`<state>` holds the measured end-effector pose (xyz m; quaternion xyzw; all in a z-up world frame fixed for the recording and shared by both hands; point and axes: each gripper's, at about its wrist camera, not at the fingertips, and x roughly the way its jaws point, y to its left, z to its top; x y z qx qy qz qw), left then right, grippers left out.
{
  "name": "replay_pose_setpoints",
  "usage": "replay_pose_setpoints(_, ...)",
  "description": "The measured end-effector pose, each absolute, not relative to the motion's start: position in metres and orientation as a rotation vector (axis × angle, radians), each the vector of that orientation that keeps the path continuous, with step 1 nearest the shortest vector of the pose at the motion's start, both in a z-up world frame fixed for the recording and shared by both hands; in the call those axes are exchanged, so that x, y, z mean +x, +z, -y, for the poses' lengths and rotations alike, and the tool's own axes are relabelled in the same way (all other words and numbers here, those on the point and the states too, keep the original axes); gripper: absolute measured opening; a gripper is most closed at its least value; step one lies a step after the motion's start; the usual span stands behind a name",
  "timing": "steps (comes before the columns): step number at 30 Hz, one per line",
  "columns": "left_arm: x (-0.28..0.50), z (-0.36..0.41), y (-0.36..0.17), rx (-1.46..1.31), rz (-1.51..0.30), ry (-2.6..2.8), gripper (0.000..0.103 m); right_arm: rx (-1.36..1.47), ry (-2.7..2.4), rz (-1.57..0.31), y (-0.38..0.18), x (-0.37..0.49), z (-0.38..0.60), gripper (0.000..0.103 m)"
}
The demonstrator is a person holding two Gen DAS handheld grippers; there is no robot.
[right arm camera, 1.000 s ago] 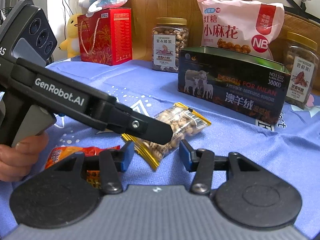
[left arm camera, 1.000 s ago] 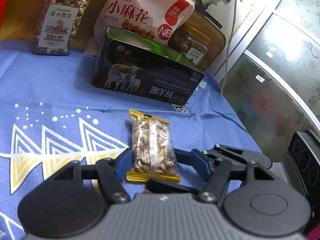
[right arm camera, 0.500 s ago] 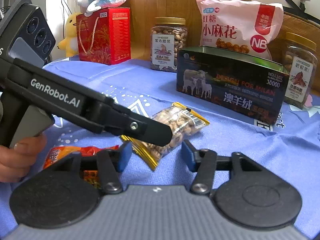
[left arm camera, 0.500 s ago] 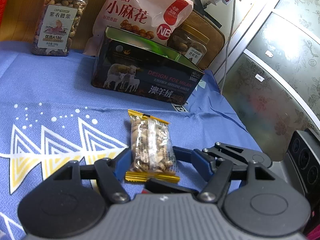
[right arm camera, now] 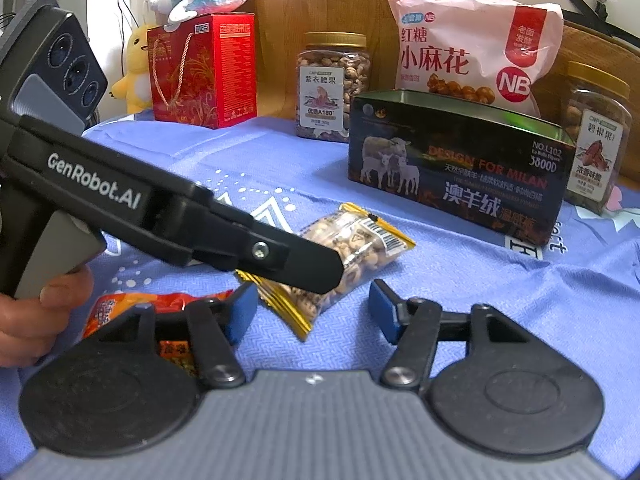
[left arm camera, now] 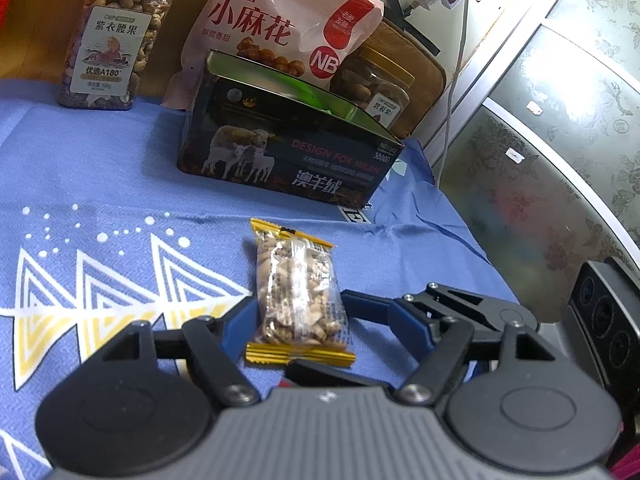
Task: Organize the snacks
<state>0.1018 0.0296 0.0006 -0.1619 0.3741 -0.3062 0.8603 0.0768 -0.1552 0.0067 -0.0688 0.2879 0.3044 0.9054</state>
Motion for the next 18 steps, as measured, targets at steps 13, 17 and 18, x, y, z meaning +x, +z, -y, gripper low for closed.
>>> replay_pose_setpoints(13, 0.1011, -0.0288, 0.0011, -0.333, -0.783, -0.641, 0.075, -0.141, 0.630, -0.596, 0.0070, 0.0772, 0.1553, 0.069)
replay_pose_setpoints(17, 0.1004, -0.0287, 0.0017, -0.327, -0.781, -0.640, 0.074, -0.146, 0.628, -0.593, 0.0074, 0.0764, 0.1546, 0.069)
replay_pose_setpoints(18, 0.1002, -0.0286, 0.0018, -0.325, -0.780, -0.640, 0.074, -0.147, 0.627, -0.592, 0.0075, 0.0764, 0.1543, 0.068)
